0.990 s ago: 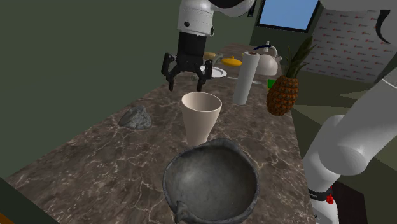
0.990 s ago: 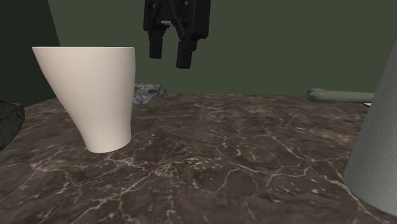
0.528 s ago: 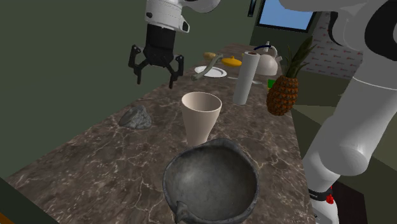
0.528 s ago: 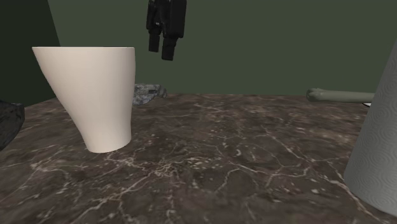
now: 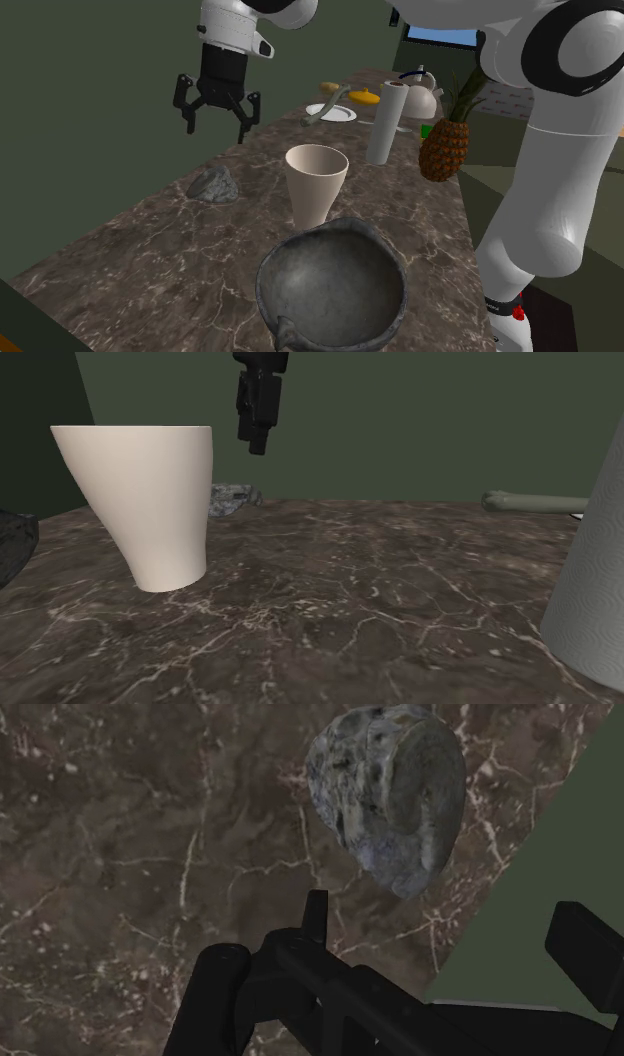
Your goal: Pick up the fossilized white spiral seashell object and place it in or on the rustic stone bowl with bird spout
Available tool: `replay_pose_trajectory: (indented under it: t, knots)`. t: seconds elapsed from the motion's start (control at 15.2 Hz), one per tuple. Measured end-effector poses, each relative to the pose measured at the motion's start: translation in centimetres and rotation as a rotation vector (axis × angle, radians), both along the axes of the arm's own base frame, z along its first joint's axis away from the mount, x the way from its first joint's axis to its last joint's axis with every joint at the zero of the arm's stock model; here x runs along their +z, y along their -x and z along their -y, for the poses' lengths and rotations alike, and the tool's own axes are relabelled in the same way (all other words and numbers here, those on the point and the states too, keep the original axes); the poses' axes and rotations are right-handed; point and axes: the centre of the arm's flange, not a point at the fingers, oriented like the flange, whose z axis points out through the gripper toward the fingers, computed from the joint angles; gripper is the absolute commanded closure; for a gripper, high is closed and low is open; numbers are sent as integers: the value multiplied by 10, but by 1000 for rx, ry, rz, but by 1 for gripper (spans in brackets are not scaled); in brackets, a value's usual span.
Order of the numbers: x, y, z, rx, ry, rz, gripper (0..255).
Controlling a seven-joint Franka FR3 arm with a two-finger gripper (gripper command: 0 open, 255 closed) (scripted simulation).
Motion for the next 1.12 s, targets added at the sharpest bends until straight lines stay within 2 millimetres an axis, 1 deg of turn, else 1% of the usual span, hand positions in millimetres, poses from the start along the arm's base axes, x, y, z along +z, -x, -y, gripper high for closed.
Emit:
replay_pose_trajectory:
  t: [0.2,0.26,0.66,0.73,1.12]
  knots:
    - [-17,-2,-4,-1,0,1,0]
    - [-20,-2,-5,-1,0,1,0]
    - [-23,-1,-6,-1,0,1,0]
    - [-23,-1,-6,-1,0,1,255]
    - [-23,-1,-6,-1,0,1,255]
